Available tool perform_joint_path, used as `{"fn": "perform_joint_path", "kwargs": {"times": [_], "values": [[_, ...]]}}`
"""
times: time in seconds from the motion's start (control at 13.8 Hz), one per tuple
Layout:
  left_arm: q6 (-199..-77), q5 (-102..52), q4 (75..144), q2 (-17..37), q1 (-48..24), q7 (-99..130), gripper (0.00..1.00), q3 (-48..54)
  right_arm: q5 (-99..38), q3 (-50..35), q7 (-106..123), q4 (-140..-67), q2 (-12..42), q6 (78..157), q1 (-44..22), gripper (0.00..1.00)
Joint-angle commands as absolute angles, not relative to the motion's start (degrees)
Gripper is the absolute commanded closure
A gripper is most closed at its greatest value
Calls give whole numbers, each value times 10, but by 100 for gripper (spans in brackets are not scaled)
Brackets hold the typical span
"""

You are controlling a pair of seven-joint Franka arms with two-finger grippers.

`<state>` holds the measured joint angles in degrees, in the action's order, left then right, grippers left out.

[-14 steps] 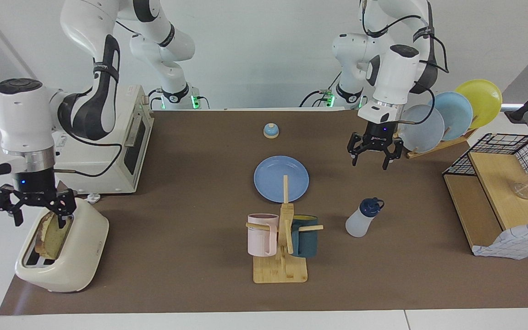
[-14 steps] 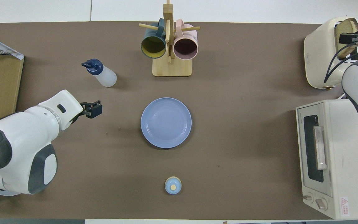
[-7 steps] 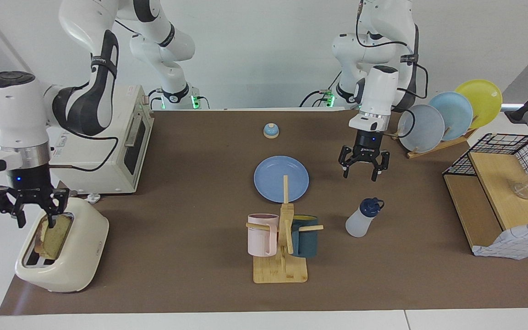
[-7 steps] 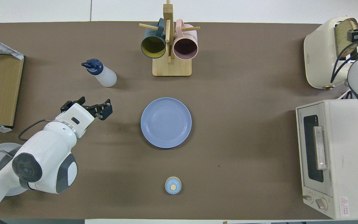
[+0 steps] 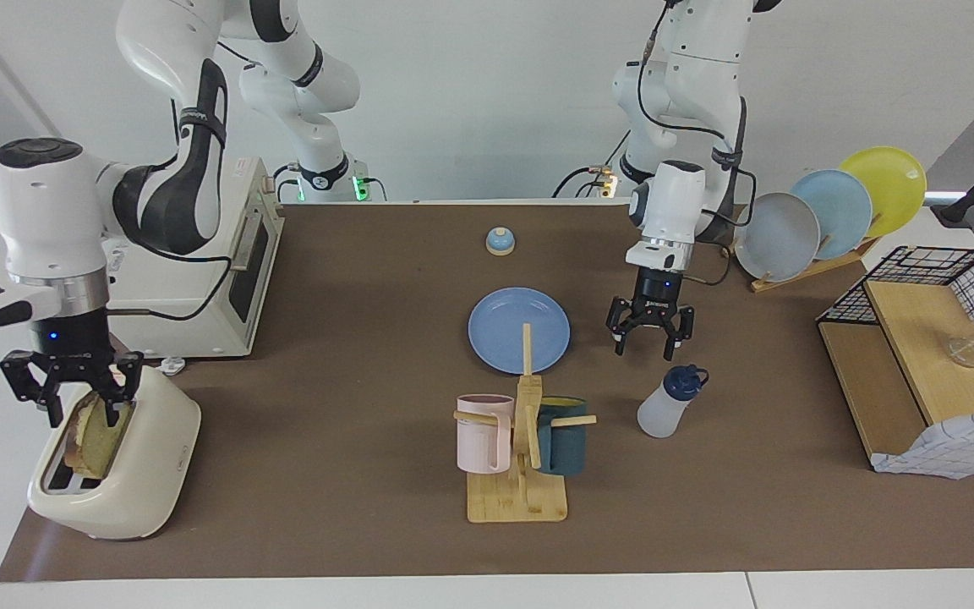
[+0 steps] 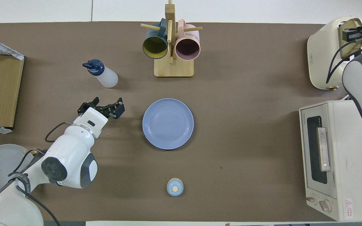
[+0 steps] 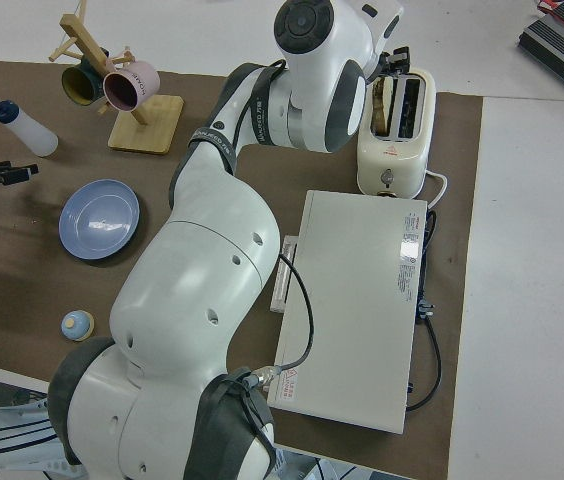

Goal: Put bread on plate and add seasoning
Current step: 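Close the left gripper around the blue-capped white bottle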

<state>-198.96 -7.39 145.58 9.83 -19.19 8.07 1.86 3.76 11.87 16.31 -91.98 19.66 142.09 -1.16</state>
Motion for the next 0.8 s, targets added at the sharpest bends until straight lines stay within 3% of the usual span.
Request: {"fn": "perform_joint_path", "kwargs": {"times": [0.0,0.14,0.29,0.36,0.43,0.58,0.72], "values": [[-2002,-88,1440,108,-207,80,0,8,41,116,178,-924,198,1433,-4,42],[-2002,-88,1429,117,-207,79,0,6,41,116,179,-924,198,1433,-3,51],[-2001,-88,1419,121,-207,76,0,1,41,116,193,-925,198,1433,2,67],[-2001,-88,1412,127,-207,76,0,-1,41,116,194,-926,198,1433,2,76],[-2001,-88,1406,134,-211,74,0,-3,41,116,194,-927,198,1433,0,96],[-2001,-88,1385,155,-263,74,0,-62,42,117,194,-925,198,1433,-2,100],[-2001,-89,1367,185,-369,75,0,-177,50,117,195,-910,198,1427,-7,100]]}}
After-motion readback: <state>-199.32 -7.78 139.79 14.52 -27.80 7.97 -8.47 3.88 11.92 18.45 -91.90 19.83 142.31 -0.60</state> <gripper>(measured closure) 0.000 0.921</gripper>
